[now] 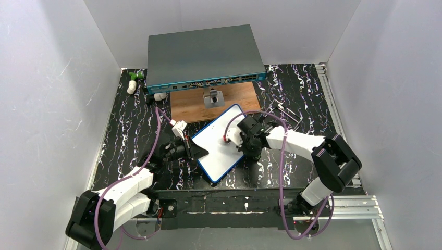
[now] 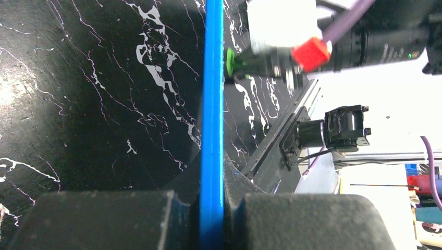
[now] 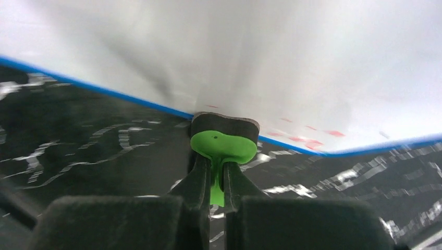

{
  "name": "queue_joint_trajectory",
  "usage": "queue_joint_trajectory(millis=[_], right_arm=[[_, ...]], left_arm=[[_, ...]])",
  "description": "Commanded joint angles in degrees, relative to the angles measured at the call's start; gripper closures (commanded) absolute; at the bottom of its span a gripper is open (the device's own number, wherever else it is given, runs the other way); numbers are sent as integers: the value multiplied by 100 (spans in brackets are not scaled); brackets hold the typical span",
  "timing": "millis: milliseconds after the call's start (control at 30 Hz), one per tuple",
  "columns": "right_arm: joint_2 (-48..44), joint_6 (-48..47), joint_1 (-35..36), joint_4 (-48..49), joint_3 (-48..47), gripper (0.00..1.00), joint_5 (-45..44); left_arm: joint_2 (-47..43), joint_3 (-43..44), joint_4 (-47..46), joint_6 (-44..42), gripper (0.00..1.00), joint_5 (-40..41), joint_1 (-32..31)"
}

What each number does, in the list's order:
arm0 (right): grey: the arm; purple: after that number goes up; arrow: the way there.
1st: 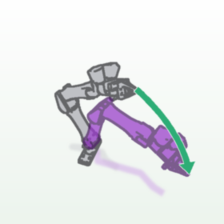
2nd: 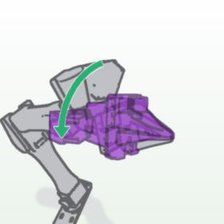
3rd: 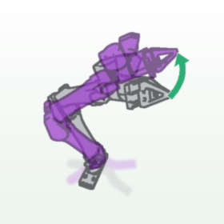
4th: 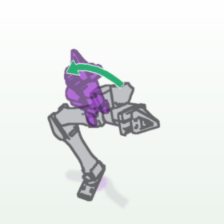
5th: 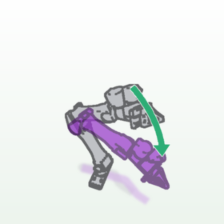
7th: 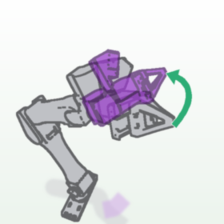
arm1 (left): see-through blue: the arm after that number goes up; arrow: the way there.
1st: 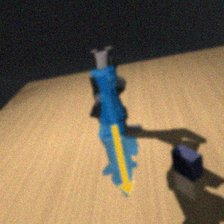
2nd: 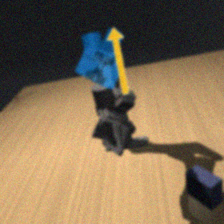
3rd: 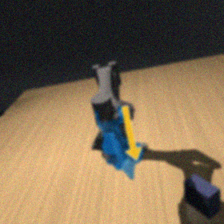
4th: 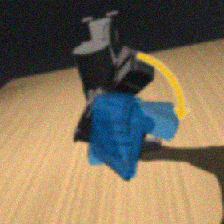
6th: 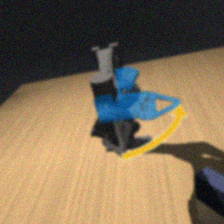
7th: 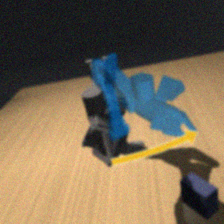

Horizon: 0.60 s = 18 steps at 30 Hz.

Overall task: Erase the whiteboard
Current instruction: Erase the whiteboard at the center of the board.

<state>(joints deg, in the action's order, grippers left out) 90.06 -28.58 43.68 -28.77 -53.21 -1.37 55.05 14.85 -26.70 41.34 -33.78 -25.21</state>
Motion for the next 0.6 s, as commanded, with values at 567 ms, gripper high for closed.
queue_joint_trajectory(millis=[567], right_arm=[[98, 337, -233, 119, -265, 99, 1130]], left_arm=[[86, -38, -587, 357, 100, -520, -63]])
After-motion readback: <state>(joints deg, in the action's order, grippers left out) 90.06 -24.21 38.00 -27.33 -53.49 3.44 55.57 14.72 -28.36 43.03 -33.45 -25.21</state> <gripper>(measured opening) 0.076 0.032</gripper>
